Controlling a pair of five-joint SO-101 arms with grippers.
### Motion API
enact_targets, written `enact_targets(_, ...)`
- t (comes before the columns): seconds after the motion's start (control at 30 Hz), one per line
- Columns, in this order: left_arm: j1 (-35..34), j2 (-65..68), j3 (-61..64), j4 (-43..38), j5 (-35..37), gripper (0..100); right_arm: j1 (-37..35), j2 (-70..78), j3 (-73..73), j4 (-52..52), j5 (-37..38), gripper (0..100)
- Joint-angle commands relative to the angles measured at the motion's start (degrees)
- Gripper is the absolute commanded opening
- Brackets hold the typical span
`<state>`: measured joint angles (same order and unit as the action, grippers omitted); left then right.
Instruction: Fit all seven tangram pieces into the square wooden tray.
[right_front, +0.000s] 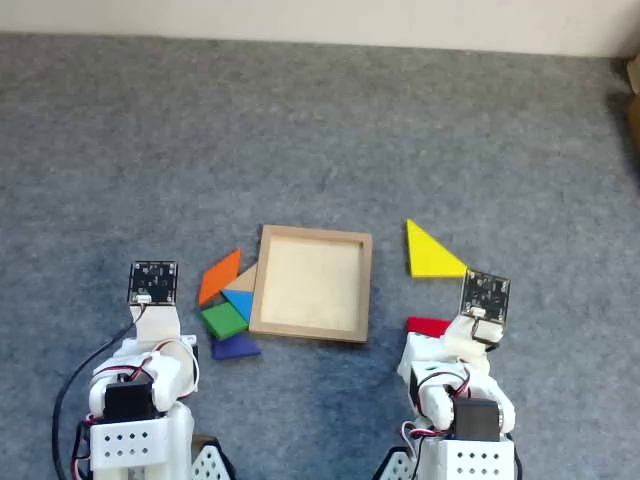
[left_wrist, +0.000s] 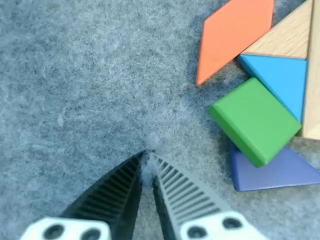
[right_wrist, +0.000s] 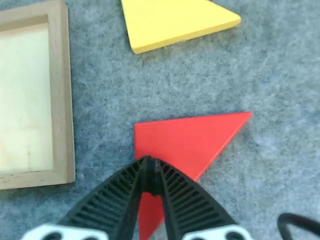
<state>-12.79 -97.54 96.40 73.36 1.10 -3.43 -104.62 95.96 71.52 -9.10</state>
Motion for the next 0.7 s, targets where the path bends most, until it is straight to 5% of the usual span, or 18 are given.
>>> enact_targets(0.0, -0.4, -0.84, -0.04, 0.26, -0.18, 1, 0.48, -0.57, 8.57, 0.13, 0.62, 1.5)
enact_targets(0.67, -0.4, -0.84, -0.04, 0.26, -0.18, 1, 0.57, -0.66, 5.67, -0.04, 0.7, 1.5)
